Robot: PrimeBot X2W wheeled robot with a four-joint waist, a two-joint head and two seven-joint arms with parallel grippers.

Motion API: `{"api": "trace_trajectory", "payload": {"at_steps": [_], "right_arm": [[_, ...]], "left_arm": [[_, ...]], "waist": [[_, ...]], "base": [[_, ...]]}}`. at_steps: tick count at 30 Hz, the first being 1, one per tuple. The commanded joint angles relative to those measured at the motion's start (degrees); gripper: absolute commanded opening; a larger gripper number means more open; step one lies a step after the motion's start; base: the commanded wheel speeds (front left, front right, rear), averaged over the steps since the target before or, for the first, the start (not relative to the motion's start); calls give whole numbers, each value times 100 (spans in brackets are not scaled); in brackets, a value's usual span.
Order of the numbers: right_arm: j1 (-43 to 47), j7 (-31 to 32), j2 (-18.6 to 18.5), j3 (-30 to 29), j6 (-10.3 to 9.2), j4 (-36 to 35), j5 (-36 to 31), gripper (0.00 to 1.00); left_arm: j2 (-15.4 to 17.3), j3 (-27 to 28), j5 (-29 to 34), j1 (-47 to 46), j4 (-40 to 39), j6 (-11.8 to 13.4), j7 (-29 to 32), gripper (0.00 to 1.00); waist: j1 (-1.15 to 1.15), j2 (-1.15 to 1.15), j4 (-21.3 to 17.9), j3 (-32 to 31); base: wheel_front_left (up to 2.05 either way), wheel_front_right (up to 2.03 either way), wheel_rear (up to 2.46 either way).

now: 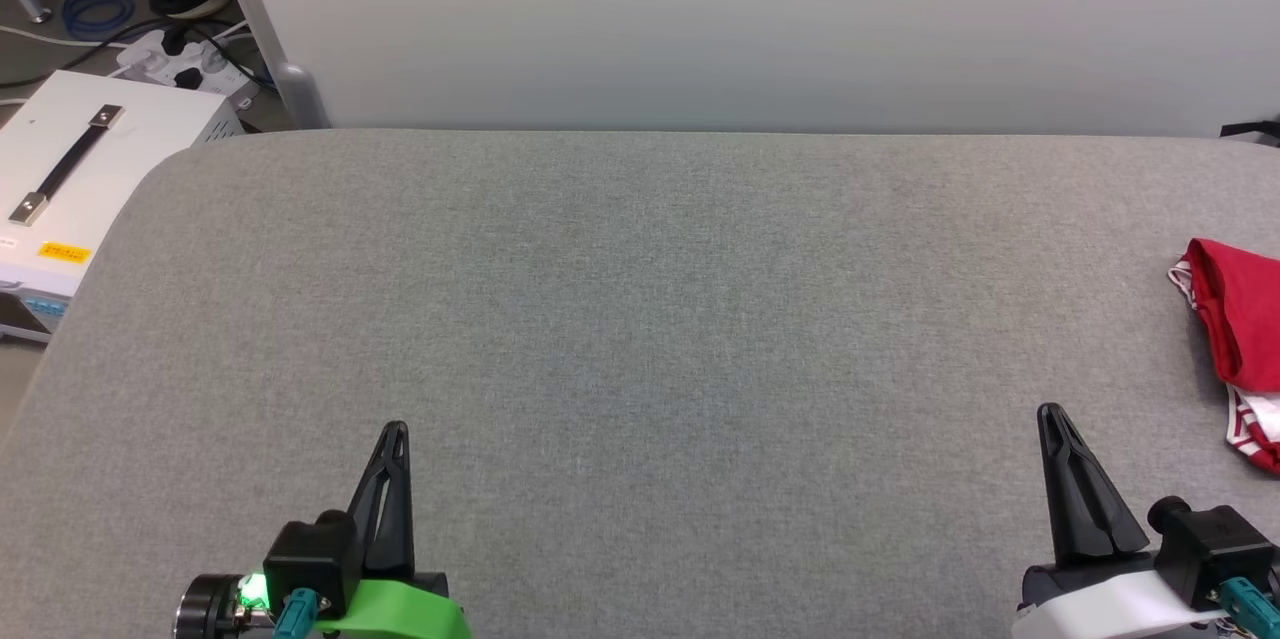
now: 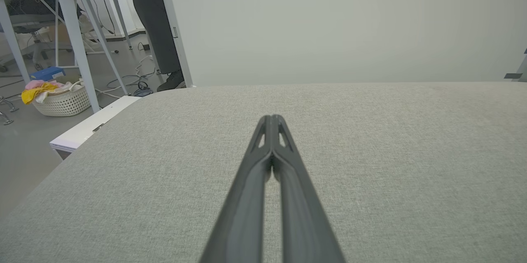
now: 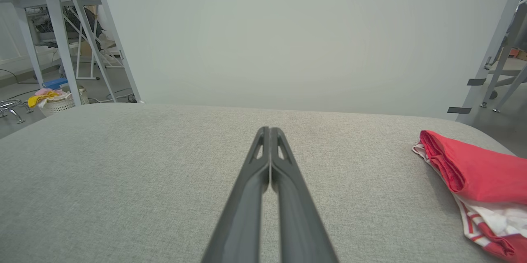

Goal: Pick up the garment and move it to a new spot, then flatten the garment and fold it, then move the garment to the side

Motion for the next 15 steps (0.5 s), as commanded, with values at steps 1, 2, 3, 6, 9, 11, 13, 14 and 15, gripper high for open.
{"api": "trace_trajectory", "payload": {"at_steps": [1,2,3,6,9,11,13,14,15], "right_arm": [[-19,34,4,-3,0,4,-19,0],[-25,47,6,-3,0,5,-25,0],[-30,57,7,-3,0,7,-30,0],[-48,93,11,-4,0,11,-48,0],[-64,127,14,-5,0,15,-65,0],[-75,150,17,-5,0,18,-76,0],[-87,174,19,-5,-1,21,-88,0],[-93,187,21,-6,-1,22,-94,0],[-98,197,22,-6,-1,23,-99,0]], "left_arm": [[-5,9,11,-14,-8,-1,34,0],[-7,12,15,-19,-10,-1,47,0],[-9,14,18,-23,-12,-1,57,0],[-14,23,28,-37,-19,-2,92,0],[-18,31,37,-49,-26,-2,126,0],[-21,37,43,-58,-30,-2,148,0],[-25,43,50,-67,-35,-3,171,0],[-26,46,53,-71,-37,-3,184,0],[-28,48,56,-75,-39,-3,194,0]], "waist": [[0,0,-3,-1],[0,0,-5,-2],[0,0,-7,-3],[0,0,-12,-6],[0,0,-18,-9],[0,0,-21,-11],[0,0,-25,-13],[0,0,-27,-14],[0,0,-28,-15]], "base": [[0,0,0],[0,0,0],[0,0,0],[0,0,0],[0,0,0],[0,0,0],[0,0,0],[0,0,0],[0,0,0]]}}
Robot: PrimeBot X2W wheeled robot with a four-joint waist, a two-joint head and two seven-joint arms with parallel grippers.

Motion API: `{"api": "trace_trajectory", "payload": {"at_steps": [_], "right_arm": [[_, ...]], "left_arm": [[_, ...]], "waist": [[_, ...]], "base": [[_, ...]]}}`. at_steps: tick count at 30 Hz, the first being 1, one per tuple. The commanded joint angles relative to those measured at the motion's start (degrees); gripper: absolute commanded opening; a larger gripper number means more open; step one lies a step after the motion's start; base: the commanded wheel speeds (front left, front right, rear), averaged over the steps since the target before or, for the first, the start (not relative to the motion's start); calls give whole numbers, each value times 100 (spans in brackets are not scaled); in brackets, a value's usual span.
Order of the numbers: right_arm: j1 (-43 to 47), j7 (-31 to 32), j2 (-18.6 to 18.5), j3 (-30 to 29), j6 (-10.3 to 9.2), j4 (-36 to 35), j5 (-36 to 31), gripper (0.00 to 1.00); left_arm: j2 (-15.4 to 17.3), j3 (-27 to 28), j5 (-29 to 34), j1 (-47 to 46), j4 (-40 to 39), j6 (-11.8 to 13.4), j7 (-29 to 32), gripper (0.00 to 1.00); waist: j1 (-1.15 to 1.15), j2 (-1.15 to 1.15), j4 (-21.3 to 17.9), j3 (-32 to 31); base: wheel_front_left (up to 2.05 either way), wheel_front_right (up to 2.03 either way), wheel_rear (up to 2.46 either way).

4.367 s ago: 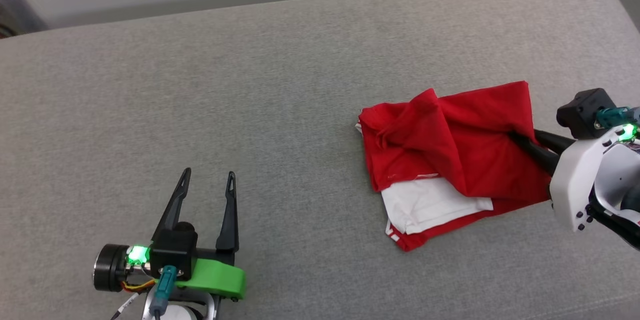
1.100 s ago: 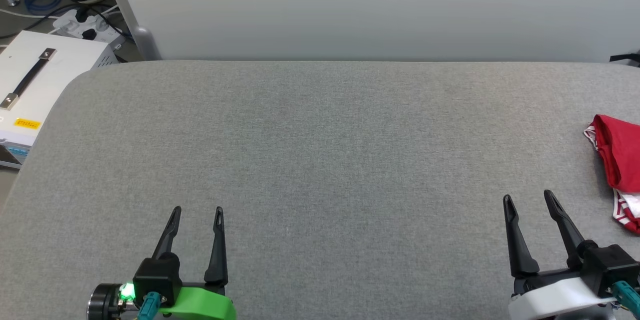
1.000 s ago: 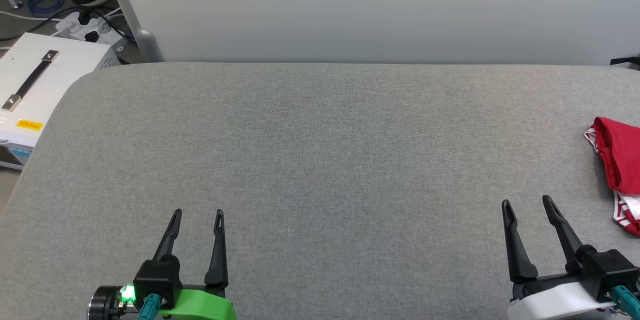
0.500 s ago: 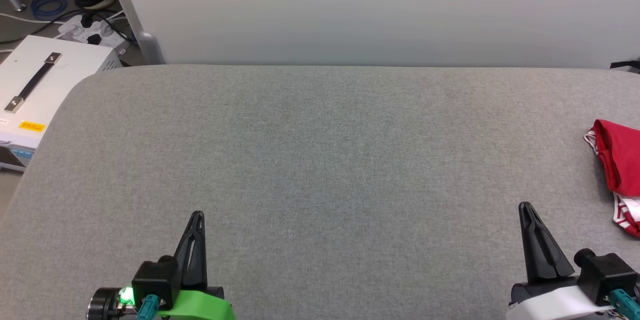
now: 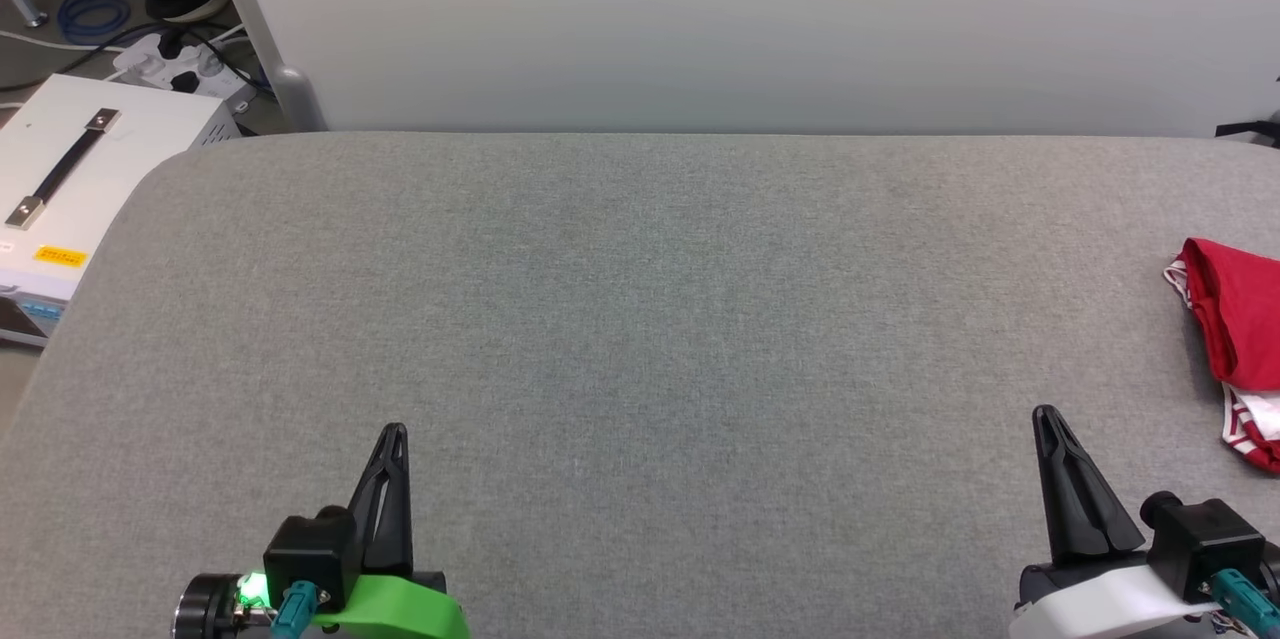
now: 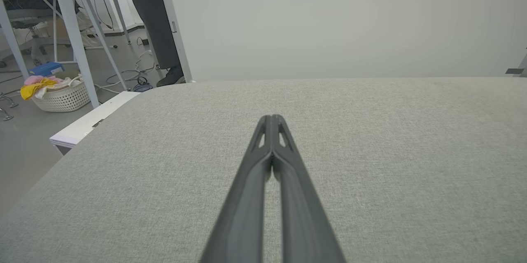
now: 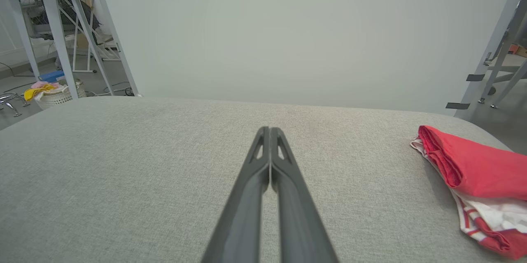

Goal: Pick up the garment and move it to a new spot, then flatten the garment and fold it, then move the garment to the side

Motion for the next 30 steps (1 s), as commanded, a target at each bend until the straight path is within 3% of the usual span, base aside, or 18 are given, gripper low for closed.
{"api": "trace_trajectory", "payload": {"at_steps": [1,30], "right_arm": [[-80,33,14,-4,-1,14,-43,0],[-256,397,53,-11,-2,58,-223,0]], "left_arm": [[-29,25,58,-71,-31,-3,31,0],[-78,113,158,-206,-101,-9,387,0]], "waist": [[0,0,-3,-1],[0,0,-58,-32]], "base": [[0,0,0],[0,0,0]]}}
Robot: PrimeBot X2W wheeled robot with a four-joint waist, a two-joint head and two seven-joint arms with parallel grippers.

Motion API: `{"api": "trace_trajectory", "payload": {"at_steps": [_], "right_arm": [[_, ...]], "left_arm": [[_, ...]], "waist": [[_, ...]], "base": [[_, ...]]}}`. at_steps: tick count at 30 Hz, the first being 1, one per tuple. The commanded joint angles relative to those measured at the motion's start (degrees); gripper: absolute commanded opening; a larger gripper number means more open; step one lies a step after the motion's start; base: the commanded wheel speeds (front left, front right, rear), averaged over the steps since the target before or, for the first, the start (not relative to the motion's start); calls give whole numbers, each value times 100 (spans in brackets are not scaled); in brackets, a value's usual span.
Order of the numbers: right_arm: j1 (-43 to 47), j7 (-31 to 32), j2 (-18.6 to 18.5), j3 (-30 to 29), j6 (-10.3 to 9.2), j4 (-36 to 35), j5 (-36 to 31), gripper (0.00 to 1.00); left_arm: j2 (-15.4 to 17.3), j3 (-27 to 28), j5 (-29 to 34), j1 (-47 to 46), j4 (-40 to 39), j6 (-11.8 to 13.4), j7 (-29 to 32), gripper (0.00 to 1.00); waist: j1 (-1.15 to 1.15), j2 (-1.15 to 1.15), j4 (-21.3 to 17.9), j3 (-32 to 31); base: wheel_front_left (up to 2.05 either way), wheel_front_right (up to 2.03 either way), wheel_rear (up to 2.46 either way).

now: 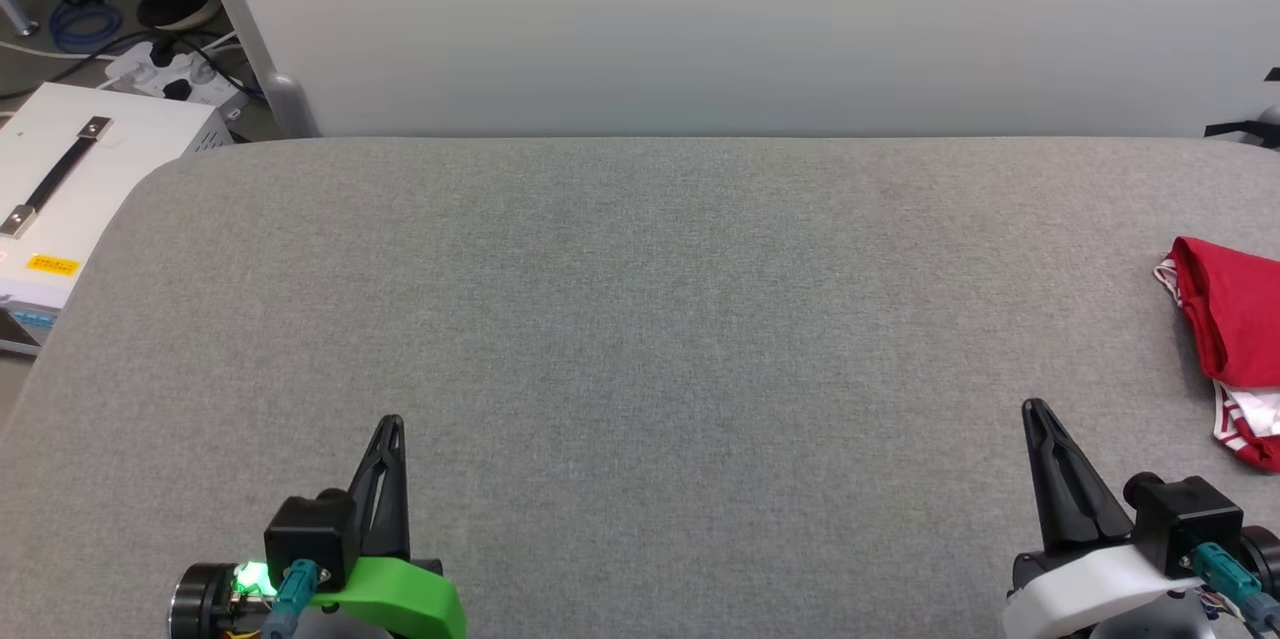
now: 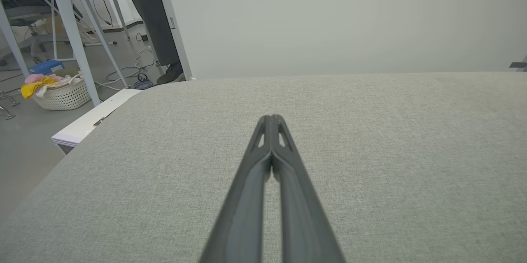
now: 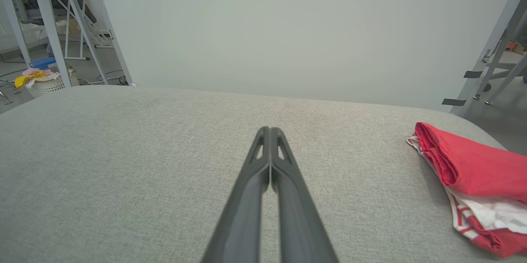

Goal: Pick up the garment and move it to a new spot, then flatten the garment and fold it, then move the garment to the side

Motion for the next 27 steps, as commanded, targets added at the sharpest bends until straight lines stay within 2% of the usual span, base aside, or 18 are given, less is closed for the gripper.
{"api": "trace_trajectory", "payload": {"at_steps": [1,27], "right_arm": [[-119,36,15,-9,-2,23,-61,0],[-267,343,48,-14,-3,59,-212,0]], "left_arm": [[-27,27,44,-124,-25,-9,33,0],[-69,101,129,-238,-84,-14,333,0]], "waist": [[0,0,-3,-1],[0,0,-50,-27]], "base": [[0,0,0],[0,0,0]]}}
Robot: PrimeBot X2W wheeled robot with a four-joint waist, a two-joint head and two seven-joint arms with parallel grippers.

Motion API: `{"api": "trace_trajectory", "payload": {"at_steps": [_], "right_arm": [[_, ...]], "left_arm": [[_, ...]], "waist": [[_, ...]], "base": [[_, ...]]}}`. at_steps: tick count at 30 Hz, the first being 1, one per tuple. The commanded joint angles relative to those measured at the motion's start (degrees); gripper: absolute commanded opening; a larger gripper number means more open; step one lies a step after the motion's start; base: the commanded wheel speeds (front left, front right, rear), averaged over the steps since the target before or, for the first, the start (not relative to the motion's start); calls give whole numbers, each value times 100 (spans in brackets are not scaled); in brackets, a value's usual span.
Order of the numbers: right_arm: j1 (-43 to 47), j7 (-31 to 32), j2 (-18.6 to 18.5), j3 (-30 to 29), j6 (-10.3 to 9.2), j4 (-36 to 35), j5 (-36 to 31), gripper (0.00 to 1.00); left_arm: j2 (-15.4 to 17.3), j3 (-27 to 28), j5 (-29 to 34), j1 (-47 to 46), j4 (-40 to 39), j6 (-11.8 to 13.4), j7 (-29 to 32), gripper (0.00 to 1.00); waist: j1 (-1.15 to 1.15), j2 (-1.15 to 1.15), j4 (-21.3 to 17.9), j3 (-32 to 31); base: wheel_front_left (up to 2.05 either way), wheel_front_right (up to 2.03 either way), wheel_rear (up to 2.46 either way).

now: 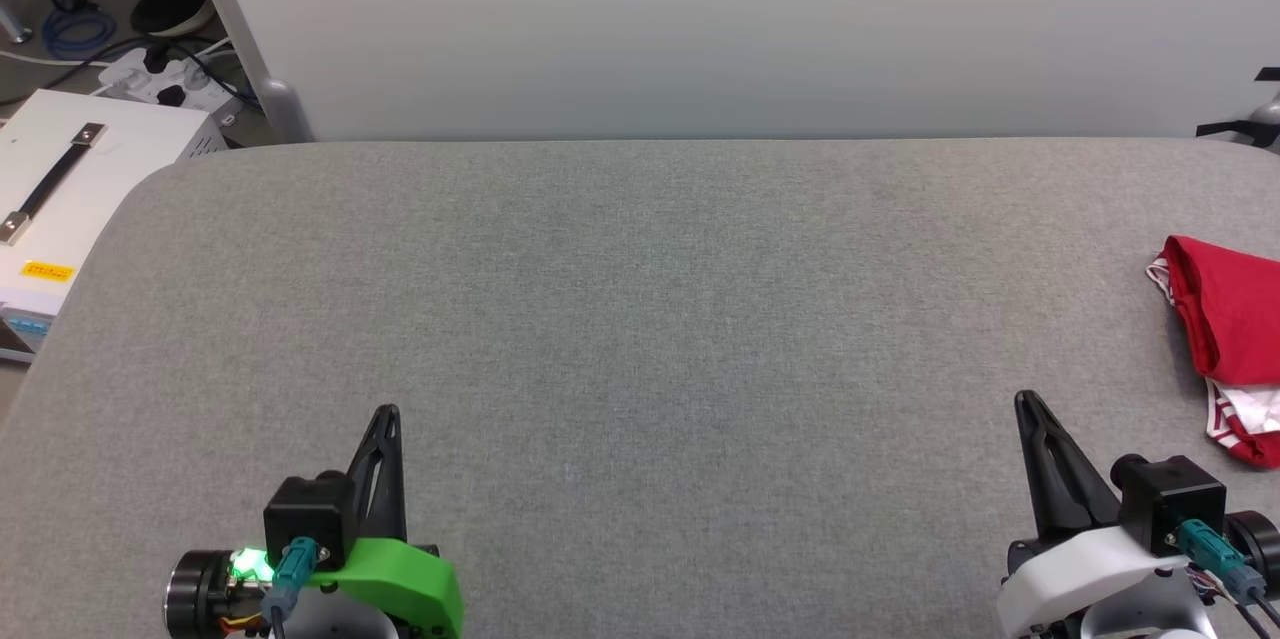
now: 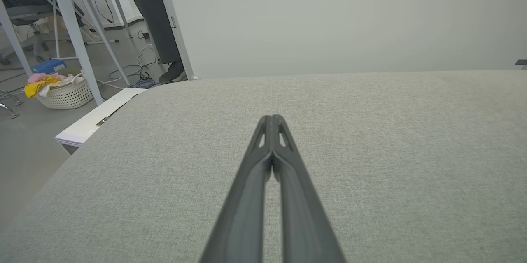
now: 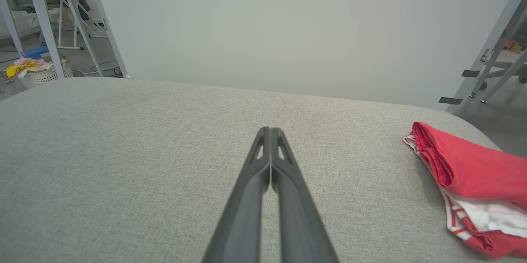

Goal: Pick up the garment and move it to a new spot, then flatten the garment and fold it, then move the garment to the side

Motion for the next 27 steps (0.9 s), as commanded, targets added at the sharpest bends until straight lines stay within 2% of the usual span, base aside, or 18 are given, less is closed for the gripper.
{"api": "trace_trajectory", "payload": {"at_steps": [1,27], "right_arm": [[-116,42,20,-9,-3,22,-66,0],[-263,347,53,-14,-3,59,-216,0]], "left_arm": [[-26,20,39,-136,-26,-14,26,0],[-67,94,122,-250,-85,-18,324,0]], "waist": [[0,0,-2,-1],[0,0,-49,-27]], "base": [[0,0,0],[0,0,0]]}}
